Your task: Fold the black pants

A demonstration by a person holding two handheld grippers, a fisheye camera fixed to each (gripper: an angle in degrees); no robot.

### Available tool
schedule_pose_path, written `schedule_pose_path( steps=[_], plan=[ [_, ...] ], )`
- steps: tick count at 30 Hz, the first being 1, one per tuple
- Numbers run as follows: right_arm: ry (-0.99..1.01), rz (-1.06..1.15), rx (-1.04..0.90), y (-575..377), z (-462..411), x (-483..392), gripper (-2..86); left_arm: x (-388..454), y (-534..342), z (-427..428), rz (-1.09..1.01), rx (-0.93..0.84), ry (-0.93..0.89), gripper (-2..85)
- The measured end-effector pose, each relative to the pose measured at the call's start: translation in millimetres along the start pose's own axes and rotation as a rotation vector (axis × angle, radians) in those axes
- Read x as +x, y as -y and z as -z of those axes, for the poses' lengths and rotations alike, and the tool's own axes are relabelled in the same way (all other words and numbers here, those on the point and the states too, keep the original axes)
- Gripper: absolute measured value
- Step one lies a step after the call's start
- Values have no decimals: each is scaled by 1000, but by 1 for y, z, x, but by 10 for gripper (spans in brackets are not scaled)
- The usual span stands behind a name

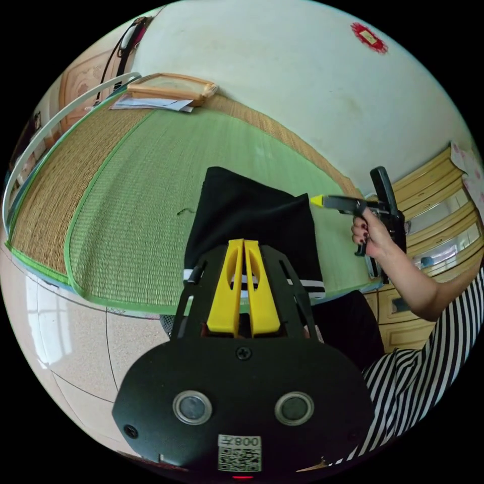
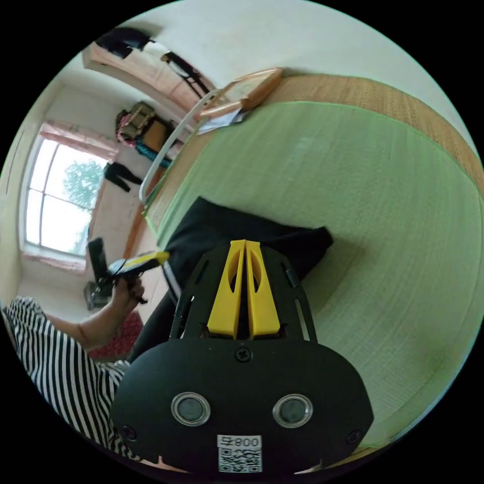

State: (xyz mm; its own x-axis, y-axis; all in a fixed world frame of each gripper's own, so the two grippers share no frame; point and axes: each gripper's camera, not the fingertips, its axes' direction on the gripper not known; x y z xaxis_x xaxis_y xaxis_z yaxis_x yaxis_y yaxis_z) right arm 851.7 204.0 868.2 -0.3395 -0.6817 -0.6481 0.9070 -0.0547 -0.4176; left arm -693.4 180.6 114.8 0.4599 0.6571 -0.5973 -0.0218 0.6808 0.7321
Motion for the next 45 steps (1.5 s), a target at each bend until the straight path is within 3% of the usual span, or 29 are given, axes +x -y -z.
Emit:
schedule_pose_path(
  steps=[6, 8, 15, 18, 20, 26, 30, 34, 38, 45],
  plan=[
    [-58, 131, -226, -77, -38, -39, 1, 2, 56, -63, -86, 9, 14, 1],
    [-49, 115, -189, -87, -35, -35, 1, -6, 76, -103, -102, -59, 135, 1],
    [7, 86, -181, -110, -19, -21, 1, -21, 78, -130, -83, -44, 122, 1],
    [53, 57, -174, -112, -13, -11, 1, 3, 71, -142, -154, 3, -51, 0],
    [54, 66, -178, -113, -10, -10, 1, 31, 77, -181, -265, -90, -147, 0],
    [23, 91, -193, -117, -3, -15, 1, 41, 104, -265, -348, -220, 80, 0],
    [30, 88, -186, -120, 3, -16, 0, 18, 107, -263, -282, -185, -21, 0],
    [80, 68, -176, -123, 7, -12, 1, 32, 91, -262, -369, -177, -176, 0],
    [91, 63, -173, -124, 10, -15, 1, 30, 94, -305, -382, -282, -6, 0],
    [75, 73, -168, -126, 18, -31, 1, 5, 85, -270, -308, -160, -61, 0]
  ],
)
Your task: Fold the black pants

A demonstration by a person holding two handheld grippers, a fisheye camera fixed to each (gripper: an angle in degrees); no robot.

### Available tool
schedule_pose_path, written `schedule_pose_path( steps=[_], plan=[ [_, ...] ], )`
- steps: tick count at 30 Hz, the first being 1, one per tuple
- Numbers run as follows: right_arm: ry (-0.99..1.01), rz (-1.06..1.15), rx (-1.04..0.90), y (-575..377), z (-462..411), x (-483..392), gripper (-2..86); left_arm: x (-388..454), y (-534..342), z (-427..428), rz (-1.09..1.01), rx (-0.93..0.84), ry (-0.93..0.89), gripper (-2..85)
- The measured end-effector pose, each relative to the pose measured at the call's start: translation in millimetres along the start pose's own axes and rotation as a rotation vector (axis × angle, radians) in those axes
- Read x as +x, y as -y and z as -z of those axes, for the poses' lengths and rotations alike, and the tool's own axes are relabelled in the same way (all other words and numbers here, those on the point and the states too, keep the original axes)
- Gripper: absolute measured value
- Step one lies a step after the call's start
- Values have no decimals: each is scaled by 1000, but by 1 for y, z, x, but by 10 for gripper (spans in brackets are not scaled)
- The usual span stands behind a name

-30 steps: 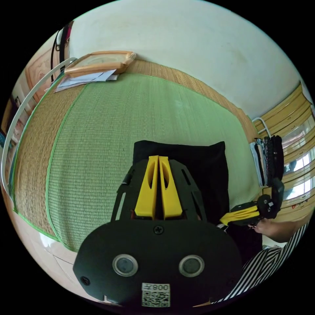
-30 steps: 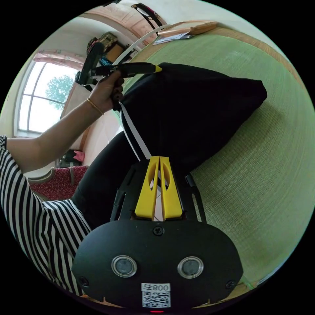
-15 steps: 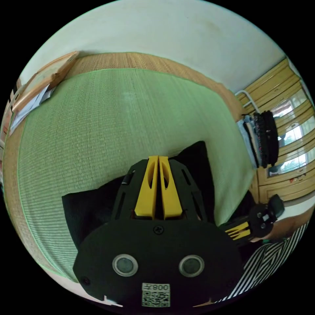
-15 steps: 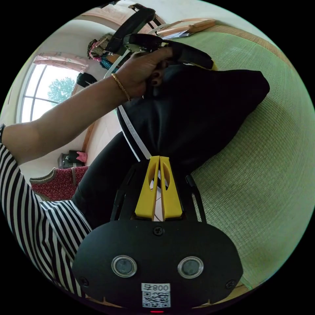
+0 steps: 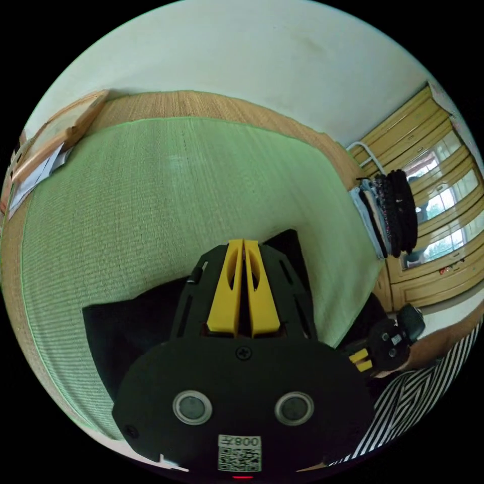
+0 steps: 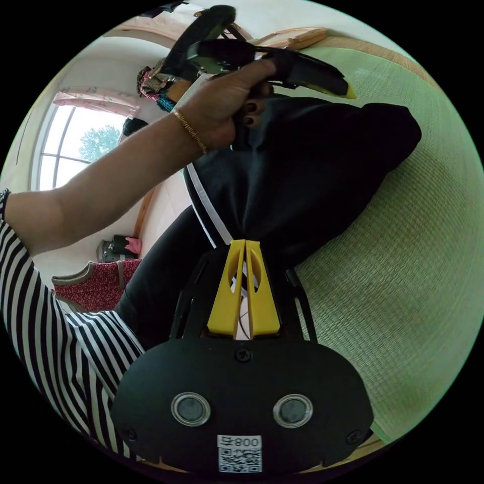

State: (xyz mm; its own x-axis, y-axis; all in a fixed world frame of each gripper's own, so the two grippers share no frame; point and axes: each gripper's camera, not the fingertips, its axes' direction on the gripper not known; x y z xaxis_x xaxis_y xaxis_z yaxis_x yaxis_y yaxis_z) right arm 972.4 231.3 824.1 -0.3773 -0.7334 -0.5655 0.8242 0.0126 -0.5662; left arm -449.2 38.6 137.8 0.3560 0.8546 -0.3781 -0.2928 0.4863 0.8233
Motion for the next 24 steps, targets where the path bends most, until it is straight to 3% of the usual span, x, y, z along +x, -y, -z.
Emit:
schedule_pose_path(
  steps=[4, 10, 14, 18, 24],
  plan=[
    [34, 2, 94, -3, 36, -7, 1, 10, -59, 36, 15, 45, -95, 0],
    [-46, -91, 279, 25, 103, 37, 1, 38, -139, 43, 18, -91, -138, 0],
    [-77, -153, 289, 62, 108, 65, 1, 41, -158, 24, 19, -201, -104, 0],
    [-142, -264, 143, 89, 83, 94, 0, 32, -159, 28, 28, -204, -147, 0],
    [-64, -309, 256, 78, 105, 80, 0, 20, -171, 79, 60, -105, -96, 0]
  ],
)
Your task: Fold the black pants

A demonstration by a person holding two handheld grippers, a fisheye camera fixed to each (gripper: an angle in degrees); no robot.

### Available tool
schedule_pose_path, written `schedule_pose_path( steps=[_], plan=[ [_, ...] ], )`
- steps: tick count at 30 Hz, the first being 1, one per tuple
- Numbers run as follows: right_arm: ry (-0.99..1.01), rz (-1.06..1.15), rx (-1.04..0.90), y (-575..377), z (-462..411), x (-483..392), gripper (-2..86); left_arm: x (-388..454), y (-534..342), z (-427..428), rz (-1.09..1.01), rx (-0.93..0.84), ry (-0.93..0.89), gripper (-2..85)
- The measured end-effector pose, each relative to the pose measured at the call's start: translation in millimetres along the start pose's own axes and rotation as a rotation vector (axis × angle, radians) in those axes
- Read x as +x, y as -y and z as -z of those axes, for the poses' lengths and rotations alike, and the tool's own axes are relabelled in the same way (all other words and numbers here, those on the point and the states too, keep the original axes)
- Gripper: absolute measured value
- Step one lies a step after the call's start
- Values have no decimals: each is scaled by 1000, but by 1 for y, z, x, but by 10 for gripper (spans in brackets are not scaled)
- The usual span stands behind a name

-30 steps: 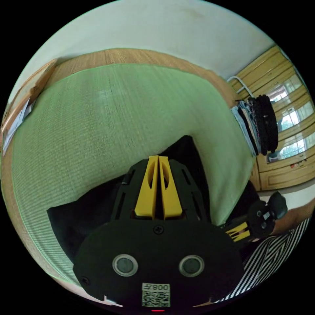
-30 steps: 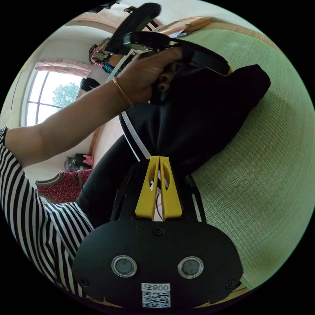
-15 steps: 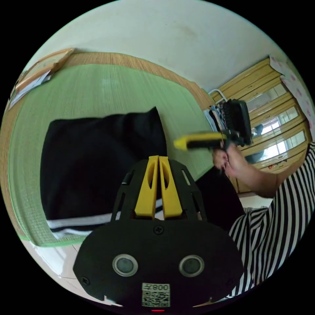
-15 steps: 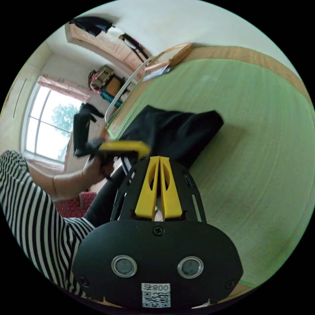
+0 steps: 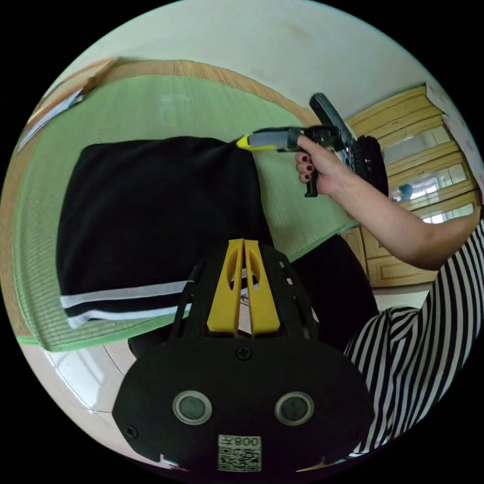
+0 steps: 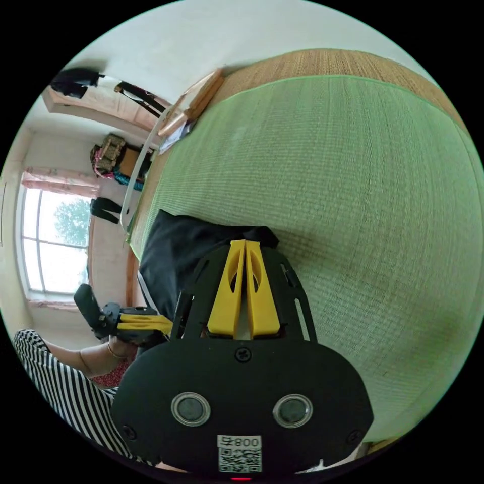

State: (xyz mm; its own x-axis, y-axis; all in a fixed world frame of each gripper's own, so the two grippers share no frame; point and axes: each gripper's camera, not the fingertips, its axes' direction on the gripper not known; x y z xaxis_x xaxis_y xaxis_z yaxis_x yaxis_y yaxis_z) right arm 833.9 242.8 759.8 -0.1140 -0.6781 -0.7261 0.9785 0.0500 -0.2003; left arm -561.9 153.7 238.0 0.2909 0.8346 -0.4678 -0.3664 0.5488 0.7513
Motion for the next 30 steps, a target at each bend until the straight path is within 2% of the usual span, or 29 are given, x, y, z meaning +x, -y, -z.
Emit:
schedule_pose_path(
  steps=[4, 8, 12, 15, 17, 21, 24, 30],
  plan=[
    [27, 105, 8, 0, 4, -38, 0, -36, -25, 60, 142, 170, 129, 1],
    [21, 209, -80, 11, -21, -70, 1, -84, -52, 85, 316, 192, 255, 1],
    [-53, 264, -188, 29, -51, -94, 1, -101, -69, 98, 374, 226, 157, 0],
    [8, 301, -142, 36, -42, -114, 1, -93, -80, 122, 359, 285, 187, 1],
    [-11, 343, -151, 42, -44, -127, 1, -101, -88, 126, 392, 246, 193, 1],
    [-48, 339, -307, 58, -76, -126, 1, -116, -103, 138, 430, 275, 98, 1],
    [0, 311, -222, 61, -42, -122, 3, -105, -111, 162, 402, 297, 85, 4],
    [144, 217, -193, 6, 32, -75, 17, -49, -117, 150, 229, 147, -175, 23]
  ],
)
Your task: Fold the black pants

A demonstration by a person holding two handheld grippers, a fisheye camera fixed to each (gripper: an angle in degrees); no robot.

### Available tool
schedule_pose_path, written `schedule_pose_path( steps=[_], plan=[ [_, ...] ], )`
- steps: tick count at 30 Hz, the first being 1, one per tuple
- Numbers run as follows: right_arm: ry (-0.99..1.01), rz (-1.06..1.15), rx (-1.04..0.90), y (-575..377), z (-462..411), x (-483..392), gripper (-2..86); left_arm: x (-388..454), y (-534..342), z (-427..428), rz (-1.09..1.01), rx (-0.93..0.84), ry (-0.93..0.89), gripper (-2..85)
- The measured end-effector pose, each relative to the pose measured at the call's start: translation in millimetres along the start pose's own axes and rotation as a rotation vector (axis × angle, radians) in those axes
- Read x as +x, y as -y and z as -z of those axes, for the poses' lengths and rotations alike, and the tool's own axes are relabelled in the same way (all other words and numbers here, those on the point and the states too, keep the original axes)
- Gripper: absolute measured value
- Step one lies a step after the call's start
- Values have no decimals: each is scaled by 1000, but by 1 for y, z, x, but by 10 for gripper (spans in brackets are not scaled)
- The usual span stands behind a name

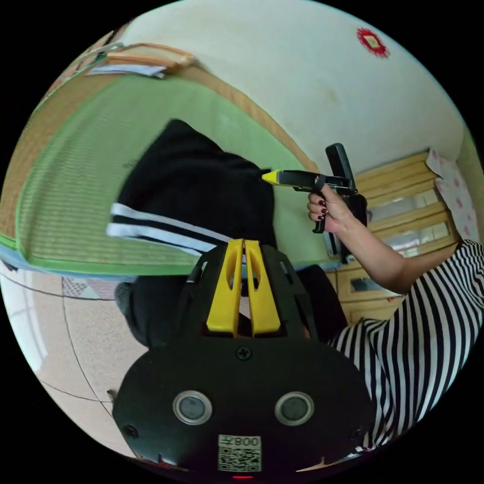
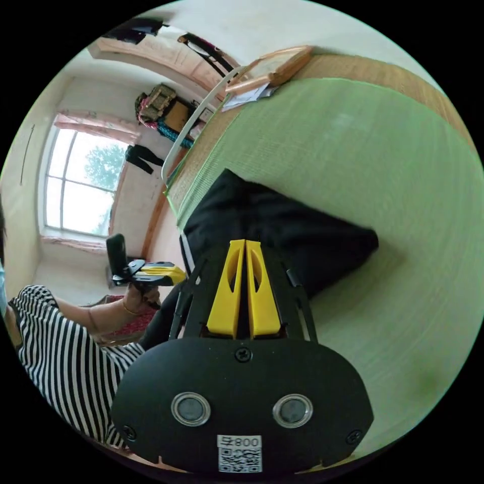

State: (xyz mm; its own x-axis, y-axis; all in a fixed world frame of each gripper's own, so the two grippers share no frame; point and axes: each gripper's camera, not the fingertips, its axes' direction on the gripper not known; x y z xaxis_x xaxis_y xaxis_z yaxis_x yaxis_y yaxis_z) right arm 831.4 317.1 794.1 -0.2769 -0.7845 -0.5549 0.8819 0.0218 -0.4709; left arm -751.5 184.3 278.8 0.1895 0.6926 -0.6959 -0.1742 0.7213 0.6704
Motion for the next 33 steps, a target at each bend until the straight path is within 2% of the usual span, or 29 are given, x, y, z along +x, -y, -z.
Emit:
schedule_pose_path(
  steps=[5, 7, 16, 22, 25, 33],
  plan=[
    [136, -216, -8, -79, 10, 36, 58, 10, -3, -36, 105, -171, -208, 69],
    [221, -298, 11, -103, 9, 48, 77, 8, -2, -41, 148, -201, -221, 72],
    [369, -411, 34, -118, 9, 69, 95, 6, -3, -28, 277, -204, -294, 45],
    [388, -423, 52, -116, 23, 76, 92, 21, -16, -16, 320, -212, -362, 54],
    [405, -429, 48, -114, 27, 80, 89, 23, -18, -17, 346, -210, -355, 29],
    [467, -464, 88, -122, 46, 90, 104, 53, -25, 18, 287, -170, -415, 5]
  ],
)
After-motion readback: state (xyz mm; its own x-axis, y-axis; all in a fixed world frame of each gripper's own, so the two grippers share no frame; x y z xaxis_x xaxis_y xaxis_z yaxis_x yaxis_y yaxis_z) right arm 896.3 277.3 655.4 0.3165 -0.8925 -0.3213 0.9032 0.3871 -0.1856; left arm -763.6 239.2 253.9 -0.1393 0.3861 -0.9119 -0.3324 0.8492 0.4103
